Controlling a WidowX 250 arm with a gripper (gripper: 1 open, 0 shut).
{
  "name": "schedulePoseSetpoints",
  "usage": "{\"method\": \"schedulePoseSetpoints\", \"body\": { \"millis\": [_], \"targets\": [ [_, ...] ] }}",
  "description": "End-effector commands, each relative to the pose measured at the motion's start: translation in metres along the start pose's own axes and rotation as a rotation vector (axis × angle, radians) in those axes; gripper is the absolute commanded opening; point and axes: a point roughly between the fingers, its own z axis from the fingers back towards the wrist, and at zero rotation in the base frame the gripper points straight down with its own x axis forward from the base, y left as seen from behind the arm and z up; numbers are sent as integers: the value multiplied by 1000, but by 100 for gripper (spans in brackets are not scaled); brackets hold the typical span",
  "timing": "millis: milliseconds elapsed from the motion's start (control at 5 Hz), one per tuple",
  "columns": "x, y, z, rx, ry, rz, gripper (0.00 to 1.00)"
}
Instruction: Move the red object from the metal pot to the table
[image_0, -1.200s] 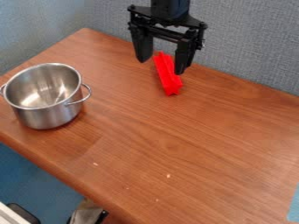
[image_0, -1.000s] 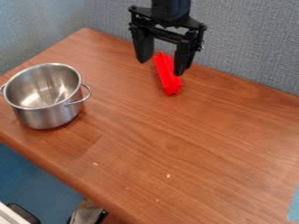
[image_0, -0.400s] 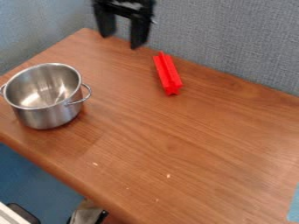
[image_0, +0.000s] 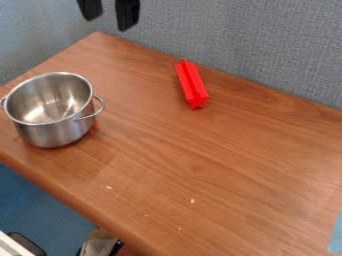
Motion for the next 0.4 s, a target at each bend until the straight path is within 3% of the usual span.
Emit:
{"method": "schedulePoseSetpoints", "body": {
  "millis": [0, 200],
  "targets": [
    [12, -1, 8, 15, -26, -8, 100],
    [11, 6, 3, 27, -4, -51, 100]
  ]
}}
